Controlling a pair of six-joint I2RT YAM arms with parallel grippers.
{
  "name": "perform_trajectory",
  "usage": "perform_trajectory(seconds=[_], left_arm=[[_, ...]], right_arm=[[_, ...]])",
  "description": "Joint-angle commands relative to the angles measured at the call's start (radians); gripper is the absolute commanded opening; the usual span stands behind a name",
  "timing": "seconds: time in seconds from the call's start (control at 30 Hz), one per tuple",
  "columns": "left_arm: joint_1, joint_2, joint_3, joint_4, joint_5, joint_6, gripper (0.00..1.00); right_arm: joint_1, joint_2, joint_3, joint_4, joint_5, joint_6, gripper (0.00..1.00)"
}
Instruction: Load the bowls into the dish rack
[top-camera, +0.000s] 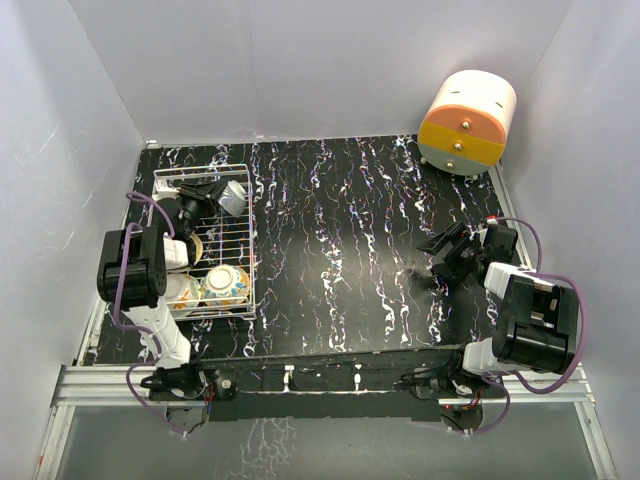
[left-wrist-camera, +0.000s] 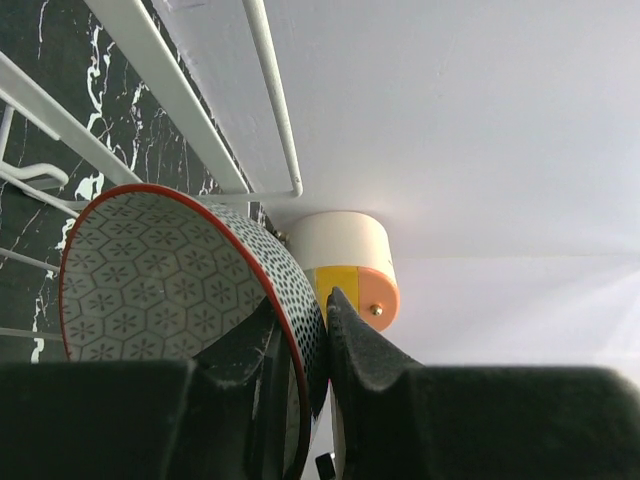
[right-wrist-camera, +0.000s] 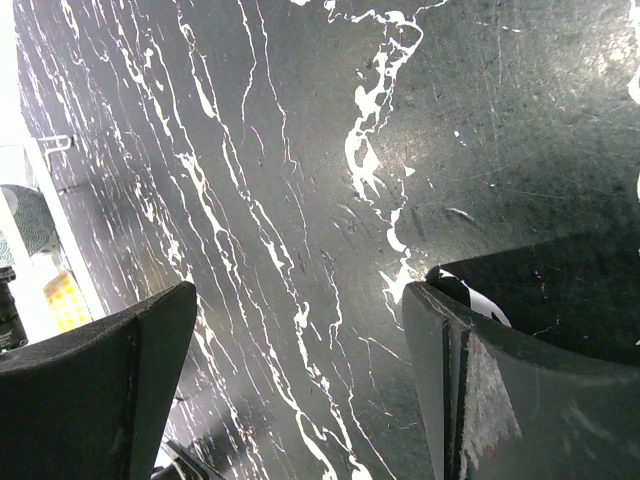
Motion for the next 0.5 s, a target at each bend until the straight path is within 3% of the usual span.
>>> perform_trajectory(seconds=[0.0, 0.27, 0.37, 0.47], left_arm=[[-0.011, -0.015, -0.044, -0.118, -0.025, 0.041, 0.04], [-0.011, -0.125, -0.048, -0.394, -0.057, 0.167, 0.37], [-0.011, -0.147, -0.04, -0.469, -0.067, 0.198, 0.46], [-0.011, -0.167, -0.048, -0.509, -0.08, 0.217, 0.49]], right_arm=[[0.002, -0.01, 0.003, 0.033, 0.013, -0.011, 0.87], [0.002, -0.001, 0.0, 0.047, 0.004, -0.005, 0.87], [0.002, -0.003, -0.001, 0.046, 0.004, -0.005, 0.87], [0.002, -0.005, 0.002, 0.046, 0.0, -0.005, 0.87]])
